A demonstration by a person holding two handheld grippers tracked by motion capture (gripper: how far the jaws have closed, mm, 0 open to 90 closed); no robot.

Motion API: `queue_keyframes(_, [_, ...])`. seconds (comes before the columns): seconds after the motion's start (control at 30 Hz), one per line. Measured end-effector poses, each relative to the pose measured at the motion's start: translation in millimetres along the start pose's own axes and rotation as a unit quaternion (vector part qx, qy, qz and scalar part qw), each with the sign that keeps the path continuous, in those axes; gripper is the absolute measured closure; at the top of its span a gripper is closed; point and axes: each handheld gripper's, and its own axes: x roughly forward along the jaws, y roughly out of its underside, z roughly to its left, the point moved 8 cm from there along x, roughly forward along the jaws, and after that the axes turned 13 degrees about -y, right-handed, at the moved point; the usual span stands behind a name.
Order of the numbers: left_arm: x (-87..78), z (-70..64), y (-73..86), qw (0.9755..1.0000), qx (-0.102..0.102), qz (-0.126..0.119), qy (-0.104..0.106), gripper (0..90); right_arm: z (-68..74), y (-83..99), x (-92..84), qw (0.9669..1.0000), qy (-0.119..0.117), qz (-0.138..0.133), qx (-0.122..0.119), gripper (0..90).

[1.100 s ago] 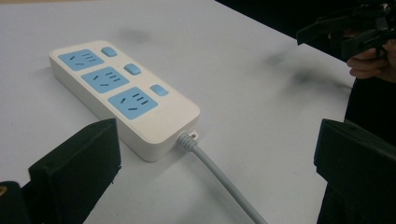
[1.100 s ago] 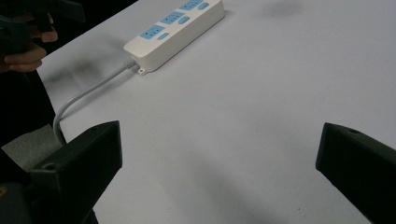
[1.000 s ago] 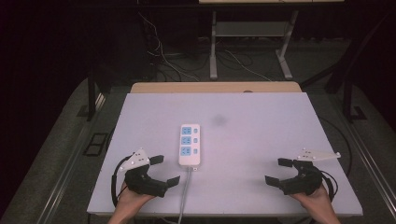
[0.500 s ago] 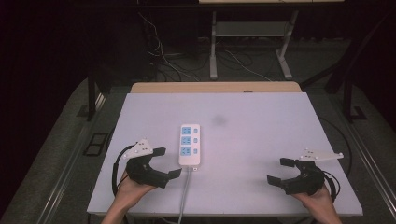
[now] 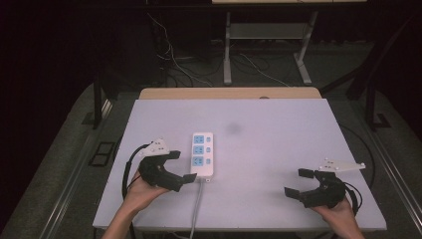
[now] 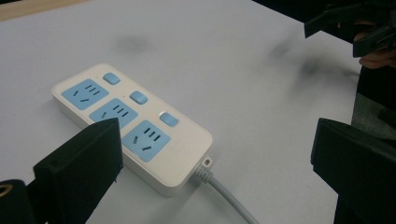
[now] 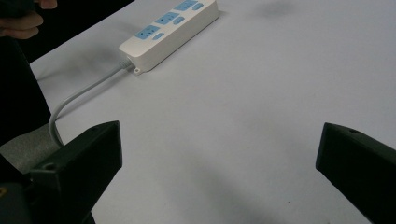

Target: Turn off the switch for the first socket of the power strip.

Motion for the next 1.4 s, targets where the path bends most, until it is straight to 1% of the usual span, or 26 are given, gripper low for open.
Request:
queue_keyframes(0.13, [4.8,1.3,-1.8,1.0000,0.002,0.008,0.003,0.8,0.1,0.2,0.6,1.0000,0.000,0.001,0.000,0.3])
queue_keyframes(0.47, [14.9,5.7,-8.5,0.9995,0.015,0.027,0.003,1.3,0.0,0.2,0.8,1.0000,0.000,0.001,-0.001,0.3])
queue_keyframes(0.67, [22.2,9.1,-12.5,0.9991,0.016,0.039,0.002,1.8,-0.3,0.2,1.0,1.0000,0.000,0.001,-0.001,0.3])
queue_keyframes(0.77, [24.8,10.1,-15.7,0.9988,0.021,0.045,0.002,2.2,-0.4,0.1,1.0,1.0000,0.000,0.001,-0.001,0.3])
queue_keyframes(0.8, [25.8,9.7,-17.7,0.9984,0.026,0.050,0.004,2.2,-0.3,0.0,1.0,1.0000,0.000,0.001,-0.001,0.3])
queue_keyframes(0.97, [27.2,9.4,-21.3,0.9981,0.030,0.054,0.007,2.5,-0.3,-0.2,1.1,1.0000,0.000,0.001,-0.001,0.3])
queue_keyframes(1.03, [29.3,9.8,-21.7,0.9977,0.033,0.059,0.008,3.1,-0.5,0.0,1.3,1.0000,-0.001,0.002,-0.001,0.3])
queue_keyframes(1.1, [33.2,10.7,-21.4,0.9967,0.038,0.071,0.008,4.1,-0.5,0.4,1.9,1.0000,-0.001,0.004,-0.003,0.3])
queue_keyframes(1.23, [37.6,12.2,-21.8,0.9960,0.041,0.079,0.008,6.8,-0.3,0.7,1.8,1.0000,-0.001,0.004,-0.002,0.3])
queue_keyframes(1.37, [42.3,13.9,-20.7,0.9945,0.048,0.093,0.013,10.1,-0.1,1.3,1.8,1.0000,-0.001,0.005,0.000,0.3])
queue_keyframes(1.4, [43.2,14.7,-21.0,0.9945,0.047,0.093,0.013,10.1,-0.1,1.3,1.8,1.0000,-0.001,0.005,0.000,0.3])
